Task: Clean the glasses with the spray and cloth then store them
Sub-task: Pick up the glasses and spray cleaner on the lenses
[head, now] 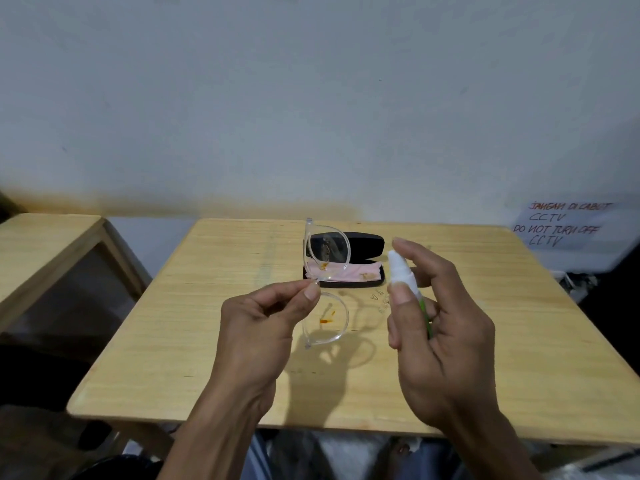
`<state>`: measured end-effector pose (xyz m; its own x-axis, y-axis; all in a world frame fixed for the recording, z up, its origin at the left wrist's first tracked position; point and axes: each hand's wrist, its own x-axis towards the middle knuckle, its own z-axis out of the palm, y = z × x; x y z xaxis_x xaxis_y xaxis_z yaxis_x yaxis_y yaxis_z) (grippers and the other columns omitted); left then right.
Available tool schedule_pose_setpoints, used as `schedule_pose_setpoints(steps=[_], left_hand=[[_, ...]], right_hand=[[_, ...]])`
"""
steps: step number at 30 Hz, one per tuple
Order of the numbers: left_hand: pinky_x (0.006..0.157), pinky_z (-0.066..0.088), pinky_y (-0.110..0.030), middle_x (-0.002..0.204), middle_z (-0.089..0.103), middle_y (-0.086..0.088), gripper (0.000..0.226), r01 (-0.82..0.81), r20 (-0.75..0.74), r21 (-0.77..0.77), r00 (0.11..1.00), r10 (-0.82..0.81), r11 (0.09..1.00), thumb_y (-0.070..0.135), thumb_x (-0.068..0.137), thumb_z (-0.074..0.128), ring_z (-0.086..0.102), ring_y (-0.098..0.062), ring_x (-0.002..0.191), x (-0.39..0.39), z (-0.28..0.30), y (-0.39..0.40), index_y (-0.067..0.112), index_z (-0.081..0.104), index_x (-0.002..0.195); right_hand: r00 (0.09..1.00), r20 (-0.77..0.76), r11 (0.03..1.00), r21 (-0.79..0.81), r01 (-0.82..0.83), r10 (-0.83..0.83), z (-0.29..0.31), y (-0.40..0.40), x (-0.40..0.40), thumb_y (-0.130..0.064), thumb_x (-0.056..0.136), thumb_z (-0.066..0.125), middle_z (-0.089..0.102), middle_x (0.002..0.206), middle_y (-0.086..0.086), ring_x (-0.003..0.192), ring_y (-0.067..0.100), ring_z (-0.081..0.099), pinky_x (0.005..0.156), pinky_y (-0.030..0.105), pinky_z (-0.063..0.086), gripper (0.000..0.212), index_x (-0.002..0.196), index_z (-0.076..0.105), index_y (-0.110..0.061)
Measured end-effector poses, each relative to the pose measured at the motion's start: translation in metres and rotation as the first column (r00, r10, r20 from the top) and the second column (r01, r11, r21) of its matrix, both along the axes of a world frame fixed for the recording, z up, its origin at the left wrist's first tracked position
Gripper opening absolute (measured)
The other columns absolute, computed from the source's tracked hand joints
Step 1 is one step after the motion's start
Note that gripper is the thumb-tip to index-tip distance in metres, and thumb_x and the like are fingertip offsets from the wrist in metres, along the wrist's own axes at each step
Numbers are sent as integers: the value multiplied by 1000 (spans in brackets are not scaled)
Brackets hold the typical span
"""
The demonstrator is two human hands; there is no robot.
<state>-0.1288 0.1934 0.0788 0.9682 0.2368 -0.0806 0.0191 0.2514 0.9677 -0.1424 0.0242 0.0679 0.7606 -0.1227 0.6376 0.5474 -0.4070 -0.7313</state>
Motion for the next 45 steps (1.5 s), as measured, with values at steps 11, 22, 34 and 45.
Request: schedule_pose_setpoints(steps=[11,22,34,45], left_hand=[[60,46,-4,78,74,-5,10,13,-7,12,1000,-13,1000,11,76,77,65,-1,68,12,6,-6,3,76,83],[60,48,-7,80,77,-8,8,-45,45,-7,998,45,999,11,78,76,68,-2,69,13,15,-18,3,76,82],[69,51,-14,91,76,-20,13,-62,50,-8,997,63,998,14,79,77,69,-11,78,9,18,-23,2,76,85],[75,51,-19,90,76,-20,9,-68,28,-27,997,69,997,11,78,77,68,-12,78,8,24,-20,3,76,83]], right_hand=[[896,-179,819,506,-270,406,22,1,0,-29,96,44,56,88,7,39,20,46,37,20,35,38,127,61,-44],[998,55,992,-122,26,-19,25,-2,2,-31,99,50,59,90,-28,60,1,64,58,17,48,31,130,53,-36],[913,365,927,-245,284,-183,32,14,19,-18,98,55,73,92,7,70,20,63,58,31,48,29,123,68,-13],[906,374,932,-215,291,-196,28,11,12,-16,97,55,72,94,8,74,15,59,65,16,44,29,124,65,-11]])
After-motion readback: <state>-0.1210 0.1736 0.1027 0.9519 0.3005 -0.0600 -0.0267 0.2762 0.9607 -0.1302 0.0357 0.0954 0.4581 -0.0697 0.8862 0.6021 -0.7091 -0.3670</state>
